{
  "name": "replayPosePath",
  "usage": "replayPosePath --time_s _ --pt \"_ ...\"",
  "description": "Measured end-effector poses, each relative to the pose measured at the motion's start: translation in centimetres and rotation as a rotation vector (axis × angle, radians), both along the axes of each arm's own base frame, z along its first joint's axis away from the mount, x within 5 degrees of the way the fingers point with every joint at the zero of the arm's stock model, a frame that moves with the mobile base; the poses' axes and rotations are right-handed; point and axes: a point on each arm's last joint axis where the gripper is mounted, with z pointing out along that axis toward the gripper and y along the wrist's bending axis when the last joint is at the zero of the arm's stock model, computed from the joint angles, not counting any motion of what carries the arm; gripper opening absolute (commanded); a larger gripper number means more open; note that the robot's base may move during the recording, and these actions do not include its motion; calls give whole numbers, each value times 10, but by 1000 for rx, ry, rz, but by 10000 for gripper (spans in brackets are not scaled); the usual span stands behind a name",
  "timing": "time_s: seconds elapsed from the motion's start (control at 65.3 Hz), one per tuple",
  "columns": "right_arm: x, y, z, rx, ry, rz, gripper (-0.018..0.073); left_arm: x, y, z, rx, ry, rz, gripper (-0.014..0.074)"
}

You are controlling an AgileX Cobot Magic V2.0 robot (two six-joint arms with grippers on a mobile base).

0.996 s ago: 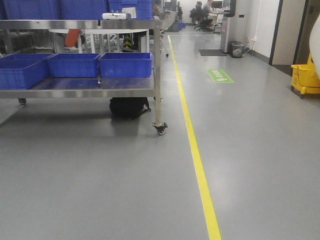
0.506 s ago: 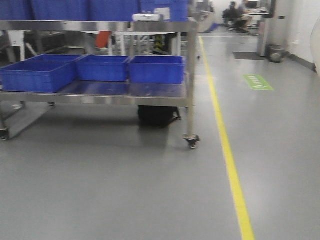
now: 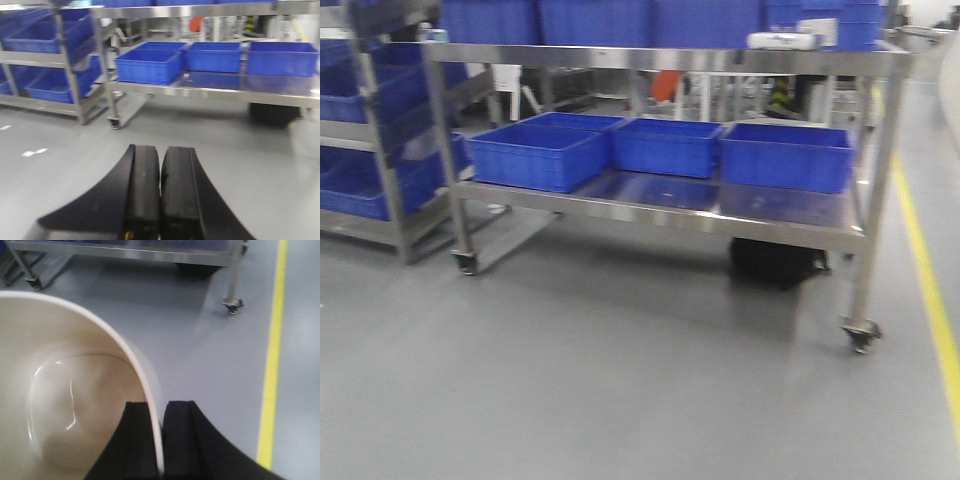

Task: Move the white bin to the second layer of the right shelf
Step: 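Turn and drive the base toward the blue-bin roller shelf rack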

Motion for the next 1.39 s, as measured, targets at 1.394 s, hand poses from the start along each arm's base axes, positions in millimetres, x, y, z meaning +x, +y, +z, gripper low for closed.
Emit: replayPosePath --time_s 1.394 --pt "0 0 0 0 0 0 48 0 0 0 0 0 0 85"
